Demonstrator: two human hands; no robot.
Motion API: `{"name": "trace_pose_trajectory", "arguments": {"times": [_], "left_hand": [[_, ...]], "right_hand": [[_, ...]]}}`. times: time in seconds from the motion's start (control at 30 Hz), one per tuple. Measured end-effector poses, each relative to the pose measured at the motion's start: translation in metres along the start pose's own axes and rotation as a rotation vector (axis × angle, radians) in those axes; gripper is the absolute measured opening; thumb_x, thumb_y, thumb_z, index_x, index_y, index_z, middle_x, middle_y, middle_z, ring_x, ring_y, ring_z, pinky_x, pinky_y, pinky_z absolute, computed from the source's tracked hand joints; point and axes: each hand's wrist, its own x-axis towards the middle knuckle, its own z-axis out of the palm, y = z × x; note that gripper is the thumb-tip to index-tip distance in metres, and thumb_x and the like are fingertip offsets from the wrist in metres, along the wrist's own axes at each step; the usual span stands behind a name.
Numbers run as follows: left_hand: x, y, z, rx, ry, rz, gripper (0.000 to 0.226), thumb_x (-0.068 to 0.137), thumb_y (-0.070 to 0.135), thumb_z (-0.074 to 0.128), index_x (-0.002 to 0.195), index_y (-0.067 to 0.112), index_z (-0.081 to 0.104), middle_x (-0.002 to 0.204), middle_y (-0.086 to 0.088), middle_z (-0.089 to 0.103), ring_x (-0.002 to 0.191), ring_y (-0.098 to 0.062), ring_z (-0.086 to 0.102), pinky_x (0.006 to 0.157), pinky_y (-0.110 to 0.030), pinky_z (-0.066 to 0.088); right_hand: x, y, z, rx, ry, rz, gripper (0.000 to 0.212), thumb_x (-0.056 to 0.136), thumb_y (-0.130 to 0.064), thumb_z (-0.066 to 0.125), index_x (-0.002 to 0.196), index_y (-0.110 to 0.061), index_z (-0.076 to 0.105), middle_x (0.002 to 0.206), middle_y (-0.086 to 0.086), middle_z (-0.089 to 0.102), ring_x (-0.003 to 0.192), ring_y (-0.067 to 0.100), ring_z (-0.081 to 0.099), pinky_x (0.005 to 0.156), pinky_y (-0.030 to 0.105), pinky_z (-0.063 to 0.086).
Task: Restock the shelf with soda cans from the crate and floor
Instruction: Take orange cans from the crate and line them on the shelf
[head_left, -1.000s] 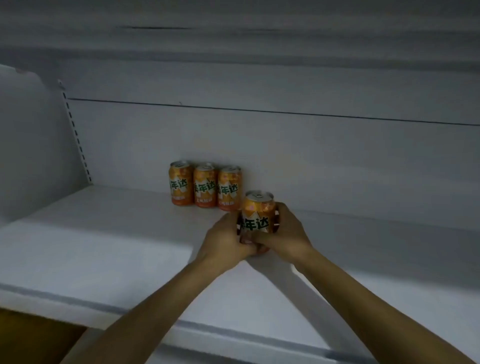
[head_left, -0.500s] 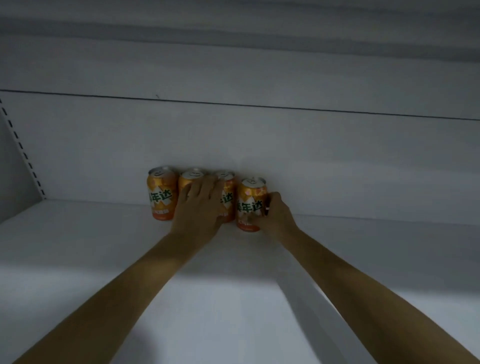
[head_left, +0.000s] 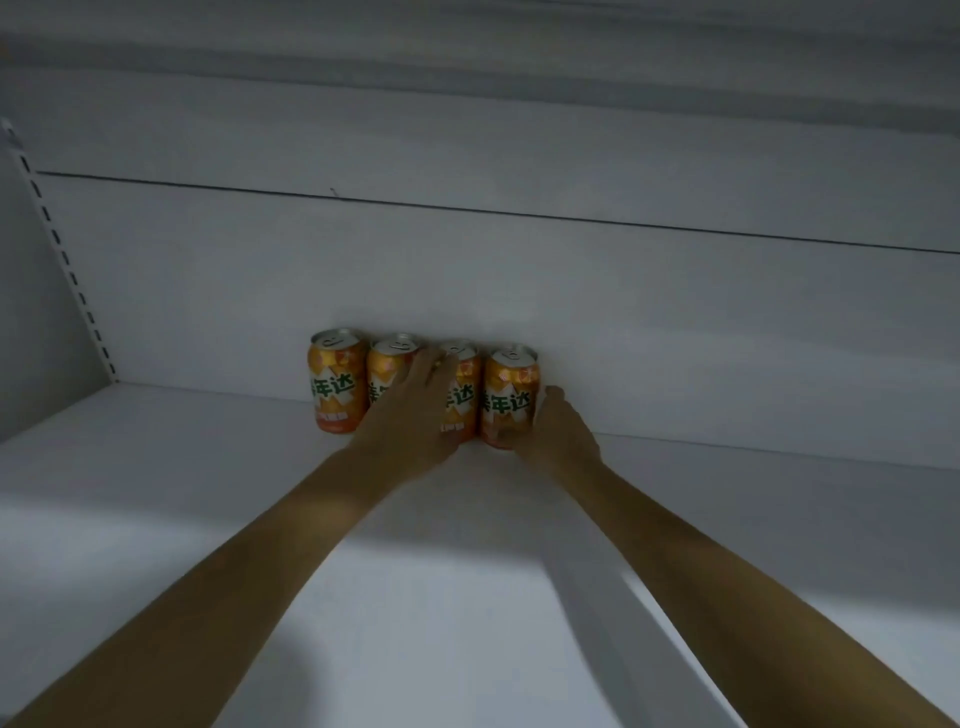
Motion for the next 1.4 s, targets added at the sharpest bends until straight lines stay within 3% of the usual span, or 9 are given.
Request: {"name": "trace_pose_trajectory", "arguments": {"times": [0.1, 0.2, 0.43, 0.6, 0.77, 0.9, 1.0, 1.2, 1.4], "left_hand": [[-0.027, 0.006, -0.003, -0.143, -0.087, -0.082, 0.090, 0.083, 0.031, 0.070, 0.152, 0.016, 0.014, 0.157, -0.005, 0.015, 0.142, -0.026, 0.026, 0.112, -0.038, 0.032], [-0.077, 0.020, -0.007, -0.163, -0.108, -0.172, 0.078, 0.085, 0.039, 0.065, 0.150, 0.024, 0.024, 0.152, 0.002, 0.029, 0.136, -0.019, 0.034, 0.106, -0.033, 0.037], [-0.218, 0.069, -0.050, -0.217, 0.053, -0.422, 0.043, 0.088, 0.037, 0.065, 0.126, 0.018, 0.058, 0.120, 0.003, 0.063, 0.107, -0.010, 0.058, 0.093, -0.028, 0.048], [-0.368, 0.108, -0.052, -0.106, 0.042, -0.623, 0.041, 0.089, 0.033, 0.064, 0.128, 0.021, 0.056, 0.120, 0.006, 0.056, 0.109, -0.009, 0.052, 0.086, -0.018, 0.038], [-0.510, 0.144, -0.043, -0.134, -0.164, -1.049, 0.056, 0.092, 0.036, 0.061, 0.140, 0.016, 0.042, 0.141, -0.002, 0.046, 0.127, -0.017, 0.044, 0.088, -0.015, 0.030], [-0.606, 0.168, -0.019, -0.226, -0.308, -1.298, 0.060, 0.093, 0.042, 0.057, 0.144, 0.018, 0.036, 0.145, -0.003, 0.040, 0.127, -0.019, 0.045, 0.095, -0.025, 0.039], [-0.657, 0.182, 0.001, -0.329, -0.345, -1.419, 0.056, 0.093, 0.039, 0.058, 0.141, 0.015, 0.039, 0.141, -0.005, 0.043, 0.120, -0.021, 0.049, 0.088, -0.024, 0.040], [-0.725, 0.178, 0.034, -0.496, -0.391, -1.604, 0.062, 0.092, 0.042, 0.058, 0.143, 0.013, 0.037, 0.141, -0.011, 0.044, 0.122, -0.025, 0.049, 0.097, -0.034, 0.043], [-0.758, 0.121, 0.070, -0.643, -0.370, -1.656, 0.048, 0.095, 0.033, 0.056, 0.132, 0.004, 0.046, 0.131, -0.019, 0.052, 0.115, -0.033, 0.053, 0.090, -0.037, 0.042]], "right_hand": [[-0.032, 0.017, -0.001, 0.047, -0.057, 0.038, 0.093, 0.077, -0.052, 0.071, 0.146, -0.011, 0.025, 0.146, 0.010, 0.039, 0.130, 0.027, 0.044, 0.095, 0.034, 0.042], [-0.067, 0.025, -0.008, 0.025, -0.094, -0.073, 0.092, 0.078, -0.054, 0.070, 0.148, -0.014, 0.025, 0.150, 0.007, 0.035, 0.135, 0.025, 0.039, 0.104, 0.037, 0.040], [-0.187, 0.006, -0.018, -0.002, -0.253, -0.560, 0.074, 0.083, -0.046, 0.067, 0.143, -0.016, 0.036, 0.145, 0.004, 0.042, 0.132, 0.020, 0.041, 0.104, 0.033, 0.038], [-0.290, 0.012, 0.016, 0.023, -0.491, -0.796, 0.063, 0.086, -0.043, 0.064, 0.139, -0.018, 0.042, 0.136, 0.001, 0.051, 0.123, 0.016, 0.048, 0.096, 0.028, 0.041], [-0.376, 0.052, 0.087, -0.202, -0.866, -0.821, 0.071, 0.085, -0.049, 0.064, 0.142, -0.018, 0.037, 0.142, 0.005, 0.045, 0.127, 0.020, 0.045, 0.097, 0.032, 0.041], [-0.427, 0.091, 0.132, -0.316, -1.125, -0.766, 0.068, 0.086, -0.042, 0.066, 0.140, -0.014, 0.038, 0.139, 0.009, 0.048, 0.122, 0.023, 0.050, 0.094, 0.032, 0.043], [-0.453, 0.109, 0.161, -0.407, -1.298, -0.712, 0.063, 0.086, -0.039, 0.067, 0.136, -0.011, 0.041, 0.135, 0.011, 0.050, 0.118, 0.025, 0.052, 0.093, 0.032, 0.045], [-0.483, 0.126, 0.221, -0.552, -1.426, -0.673, 0.051, 0.087, -0.034, 0.067, 0.127, -0.010, 0.048, 0.125, 0.009, 0.056, 0.113, 0.025, 0.055, 0.080, 0.027, 0.043], [-0.485, 0.137, 0.288, -0.609, -1.494, -0.495, 0.053, 0.090, -0.028, 0.064, 0.136, -0.012, 0.044, 0.131, 0.006, 0.051, 0.122, 0.020, 0.049, 0.084, 0.020, 0.037]]}}
